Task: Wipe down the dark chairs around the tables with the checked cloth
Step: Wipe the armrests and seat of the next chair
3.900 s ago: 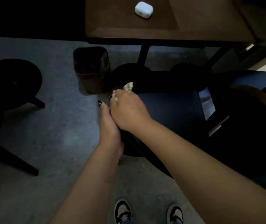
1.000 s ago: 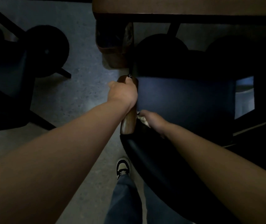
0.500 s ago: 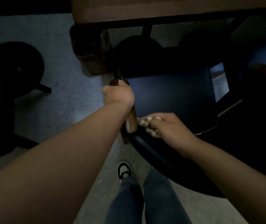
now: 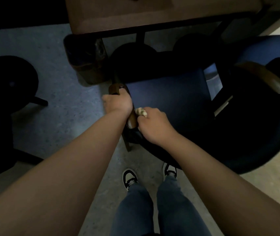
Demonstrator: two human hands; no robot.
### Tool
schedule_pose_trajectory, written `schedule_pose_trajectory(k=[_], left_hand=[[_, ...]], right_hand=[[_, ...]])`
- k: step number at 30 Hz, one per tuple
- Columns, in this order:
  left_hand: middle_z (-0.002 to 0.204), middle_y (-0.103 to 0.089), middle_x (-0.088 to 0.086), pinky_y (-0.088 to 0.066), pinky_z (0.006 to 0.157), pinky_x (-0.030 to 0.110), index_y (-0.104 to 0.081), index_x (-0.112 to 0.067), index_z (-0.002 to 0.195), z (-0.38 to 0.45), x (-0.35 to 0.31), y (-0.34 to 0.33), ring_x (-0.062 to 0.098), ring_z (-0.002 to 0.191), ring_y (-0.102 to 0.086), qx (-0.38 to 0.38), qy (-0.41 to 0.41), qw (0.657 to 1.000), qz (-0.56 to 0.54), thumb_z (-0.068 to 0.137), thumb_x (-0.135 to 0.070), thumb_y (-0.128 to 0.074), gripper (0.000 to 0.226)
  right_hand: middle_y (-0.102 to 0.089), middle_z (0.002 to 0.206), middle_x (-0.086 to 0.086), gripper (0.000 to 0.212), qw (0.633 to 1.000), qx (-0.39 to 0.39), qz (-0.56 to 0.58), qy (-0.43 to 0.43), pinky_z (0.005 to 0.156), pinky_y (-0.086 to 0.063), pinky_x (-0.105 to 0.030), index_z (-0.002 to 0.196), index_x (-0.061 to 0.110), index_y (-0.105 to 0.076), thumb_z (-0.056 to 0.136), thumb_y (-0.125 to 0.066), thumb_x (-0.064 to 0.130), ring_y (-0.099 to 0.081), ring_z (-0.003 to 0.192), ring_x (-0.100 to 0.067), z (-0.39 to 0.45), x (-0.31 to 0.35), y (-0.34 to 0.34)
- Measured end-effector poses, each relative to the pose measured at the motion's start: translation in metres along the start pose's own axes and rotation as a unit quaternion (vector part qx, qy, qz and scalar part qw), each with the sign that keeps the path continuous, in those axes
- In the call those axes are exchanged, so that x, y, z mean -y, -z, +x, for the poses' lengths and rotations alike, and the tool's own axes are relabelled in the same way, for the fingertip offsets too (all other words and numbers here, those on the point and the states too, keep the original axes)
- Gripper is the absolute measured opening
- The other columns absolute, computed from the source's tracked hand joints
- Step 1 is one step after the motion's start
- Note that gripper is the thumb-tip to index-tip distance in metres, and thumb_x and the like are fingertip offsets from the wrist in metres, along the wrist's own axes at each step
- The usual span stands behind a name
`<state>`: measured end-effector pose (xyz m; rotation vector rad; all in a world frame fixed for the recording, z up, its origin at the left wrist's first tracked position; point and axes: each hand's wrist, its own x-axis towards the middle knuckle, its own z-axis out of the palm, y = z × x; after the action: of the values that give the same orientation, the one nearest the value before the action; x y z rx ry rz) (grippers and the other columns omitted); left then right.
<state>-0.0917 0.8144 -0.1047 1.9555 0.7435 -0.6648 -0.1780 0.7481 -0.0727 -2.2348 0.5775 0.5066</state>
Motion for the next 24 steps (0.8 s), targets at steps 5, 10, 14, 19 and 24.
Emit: schedule_pose_trajectory(k=[5, 10, 14, 19, 24], left_hand=[[0.139, -0.048, 0.017, -0.038, 0.092, 0.034, -0.032, -0.008, 0.146, -0.051, 0.028, -0.005, 0.037, 0.122, -0.048, 0.015, -0.063, 0.997, 0.036, 0.101, -0.027, -0.036, 0.049], [0.130, -0.056, 0.015, -0.041, 0.093, 0.037, -0.041, -0.013, 0.141, -0.073, 0.035, -0.011, 0.036, 0.116, -0.053, -0.067, -0.068, 0.994, 0.057, 0.103, -0.027, -0.030, 0.043], [0.126, -0.058, 0.017, -0.041, 0.090, 0.037, -0.046, -0.010, 0.134, -0.075, 0.034, -0.014, 0.038, 0.114, -0.054, -0.099, -0.079, 0.988, 0.091, 0.102, -0.027, -0.031, 0.039], [0.131, -0.055, 0.018, -0.039, 0.092, 0.037, -0.047, -0.006, 0.132, -0.073, 0.033, -0.019, 0.036, 0.119, -0.051, -0.127, -0.091, 0.981, 0.115, 0.103, -0.024, -0.031, 0.038], [0.139, -0.048, 0.018, -0.038, 0.096, 0.037, -0.041, -0.004, 0.138, -0.076, 0.031, -0.021, 0.035, 0.124, -0.048, -0.141, -0.089, 0.976, 0.141, 0.103, -0.024, -0.032, 0.041]], right_hand=[[-0.061, 0.080, -0.017, 0.027, 0.998, 0.020, -0.053, 0.035, 0.062, -0.036, -0.031, 0.061, 0.010, -0.047, 0.088, -0.042, 0.007, -0.057, 0.081, -0.035, -0.029, -0.020, 0.016], [-0.069, 0.094, -0.018, 0.020, 0.996, 0.017, -0.083, -0.010, 0.064, -0.036, -0.024, 0.080, 0.006, -0.064, 0.087, -0.045, 0.007, -0.061, 0.091, -0.035, -0.072, -0.072, 0.055], [-0.065, 0.108, -0.021, 0.020, 0.993, 0.035, -0.111, 0.012, 0.071, -0.036, -0.032, 0.078, 0.004, -0.059, 0.090, -0.044, 0.009, -0.057, 0.101, -0.039, -0.039, -0.054, 0.037], [-0.065, 0.107, -0.021, 0.028, 0.990, 0.049, -0.109, 0.070, 0.074, -0.039, -0.034, 0.089, 0.003, -0.066, 0.093, -0.038, 0.009, -0.057, 0.100, -0.041, -0.020, -0.039, 0.022], [-0.067, 0.116, -0.015, 0.034, 0.992, 0.060, -0.097, 0.046, 0.095, -0.046, -0.033, 0.108, 0.006, -0.071, 0.087, -0.043, 0.007, -0.057, 0.112, -0.034, -0.061, -0.091, 0.060]])
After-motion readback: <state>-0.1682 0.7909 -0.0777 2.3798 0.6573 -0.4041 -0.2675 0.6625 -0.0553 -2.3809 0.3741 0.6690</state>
